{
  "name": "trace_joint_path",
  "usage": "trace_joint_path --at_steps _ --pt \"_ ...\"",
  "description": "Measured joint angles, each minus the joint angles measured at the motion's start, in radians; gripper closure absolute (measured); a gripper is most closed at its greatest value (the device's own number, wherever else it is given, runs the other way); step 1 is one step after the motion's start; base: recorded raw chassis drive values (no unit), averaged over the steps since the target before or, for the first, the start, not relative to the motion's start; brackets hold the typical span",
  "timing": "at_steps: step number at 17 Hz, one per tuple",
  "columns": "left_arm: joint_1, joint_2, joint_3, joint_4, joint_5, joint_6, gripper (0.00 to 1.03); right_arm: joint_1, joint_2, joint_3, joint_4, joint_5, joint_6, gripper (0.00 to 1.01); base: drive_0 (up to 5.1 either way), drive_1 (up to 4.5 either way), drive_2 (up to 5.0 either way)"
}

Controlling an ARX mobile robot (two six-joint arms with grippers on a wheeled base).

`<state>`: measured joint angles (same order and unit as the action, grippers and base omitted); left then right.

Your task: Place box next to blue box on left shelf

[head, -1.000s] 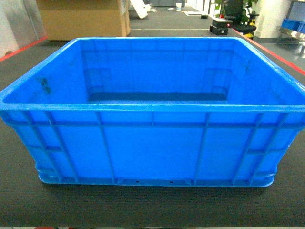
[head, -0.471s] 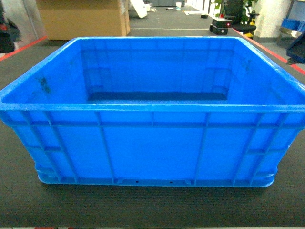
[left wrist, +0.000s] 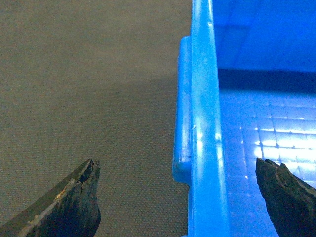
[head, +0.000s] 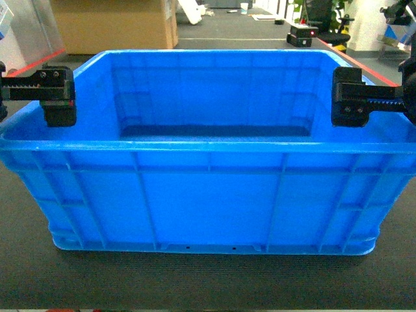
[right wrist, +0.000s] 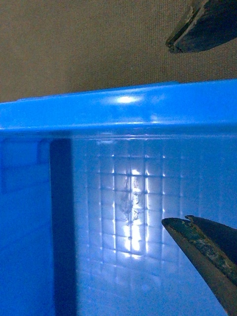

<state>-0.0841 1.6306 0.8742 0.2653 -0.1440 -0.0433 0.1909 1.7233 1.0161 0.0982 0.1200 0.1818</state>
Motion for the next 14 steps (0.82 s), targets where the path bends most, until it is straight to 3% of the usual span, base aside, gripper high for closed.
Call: trace_joint_path --at_steps 6,7,9,12,14 --pt "0.0 0.024 0.0 0.003 0.019 0.019 0.05 0.005 0.017 0.001 0.017 0.02 -0.002 0.05 0.0 0.0 0.0" --pt "0.0 0.024 0.0 0.003 0.018 0.024 0.08 0.006 0.019 0.005 0.016 0.019 -0.012 0.19 0.0 0.0 0.0" --pt "0.0 0.024 0.003 -0.009 0.018 0.025 0.35 0.006 0.023 0.013 0.008 0.024 -0.019 0.47 0.0 0.0 0.0" --pt "0.0 0.024 0.012 -0.03 0.018 0.025 0.63 0.004 0.023 0.016 0.001 0.042 -0.019 0.73 0.0 0.0 0.0" --pt "-0.005 0.024 0.013 -0.03 0.014 0.021 0.82 0.002 0.023 0.017 0.002 0.043 -0.015 0.81 0.0 0.0 0.0"
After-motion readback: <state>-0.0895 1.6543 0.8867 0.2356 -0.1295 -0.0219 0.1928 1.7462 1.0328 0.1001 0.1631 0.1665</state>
